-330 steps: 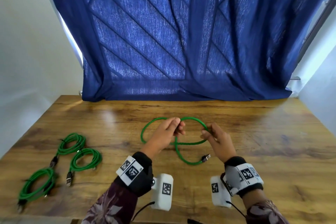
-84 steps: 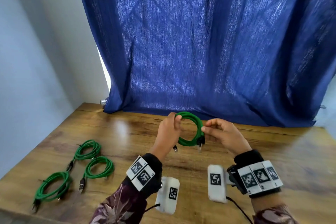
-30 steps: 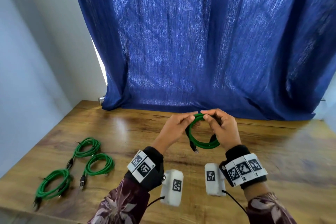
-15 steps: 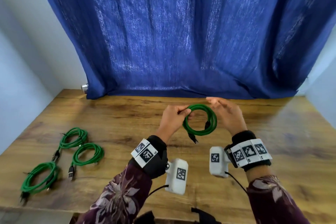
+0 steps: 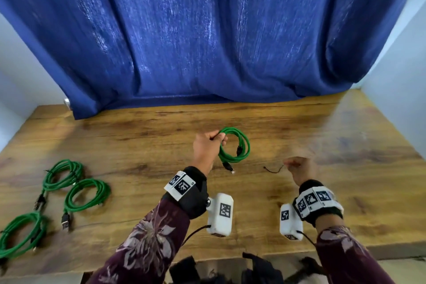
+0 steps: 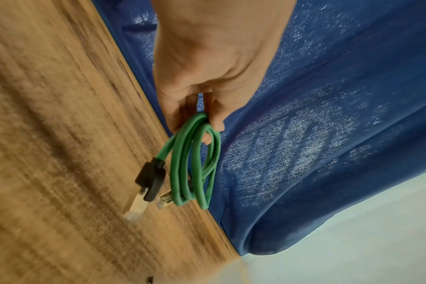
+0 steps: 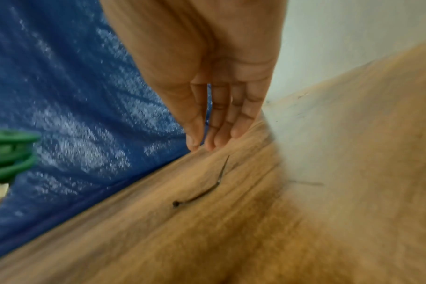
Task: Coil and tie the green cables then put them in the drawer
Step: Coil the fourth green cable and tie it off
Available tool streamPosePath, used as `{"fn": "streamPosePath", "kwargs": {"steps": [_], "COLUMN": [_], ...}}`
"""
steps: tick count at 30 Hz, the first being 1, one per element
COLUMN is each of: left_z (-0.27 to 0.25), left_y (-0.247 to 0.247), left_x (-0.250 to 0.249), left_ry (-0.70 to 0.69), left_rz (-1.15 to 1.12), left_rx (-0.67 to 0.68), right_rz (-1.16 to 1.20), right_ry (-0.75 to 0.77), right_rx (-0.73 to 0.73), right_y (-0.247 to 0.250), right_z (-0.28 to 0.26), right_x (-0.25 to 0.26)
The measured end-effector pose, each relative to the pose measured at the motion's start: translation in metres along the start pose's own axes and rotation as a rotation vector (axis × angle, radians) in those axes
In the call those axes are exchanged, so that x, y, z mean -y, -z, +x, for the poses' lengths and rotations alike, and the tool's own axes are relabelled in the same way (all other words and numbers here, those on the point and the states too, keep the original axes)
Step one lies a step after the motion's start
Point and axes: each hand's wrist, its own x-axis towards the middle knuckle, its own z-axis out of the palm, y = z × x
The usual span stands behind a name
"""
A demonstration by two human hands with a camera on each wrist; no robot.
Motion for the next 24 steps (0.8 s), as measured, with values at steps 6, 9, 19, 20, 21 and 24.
{"fn": "streamPosePath", "kwargs": {"steps": [6,9,19,20,21,24], "left_z": [0.006,0.008,0.009,0.008,0.008,0.005], "left_y": [-0.009,-0.010,-0.007,-0.007,-0.007,-0.008], "left_x": [0.007,0.010,0.004,0.003,0.002,0.000], "left_ry": [0.002,0.006,0.006,0.009,0.008,0.018], "left_rz": [0.021,-0.008,0.004,-0.003,-0.009,-0.041], "left_rx": [0.017,0.009,-0.003,-0.002,0.000,0.008], "right_rz": [-0.186,-0.327,-0.333,-0.270,-0.208,-0.089], "right_ry": [0.054,0.084,0.137,0.171,0.217,0.401], "right_rx": [0.037,0.058,-0.039,-0.048,-0.049,-0.072], "right_y": [-0.024,-0.027,-0.024,-0.021,-0.018,-0.014], "right_z": [0.002,-0.002,-0.011,-0.014,-0.016,-0.028], "right_x": [0.004,0.003,0.010,0.016,0.022,0.045]}}
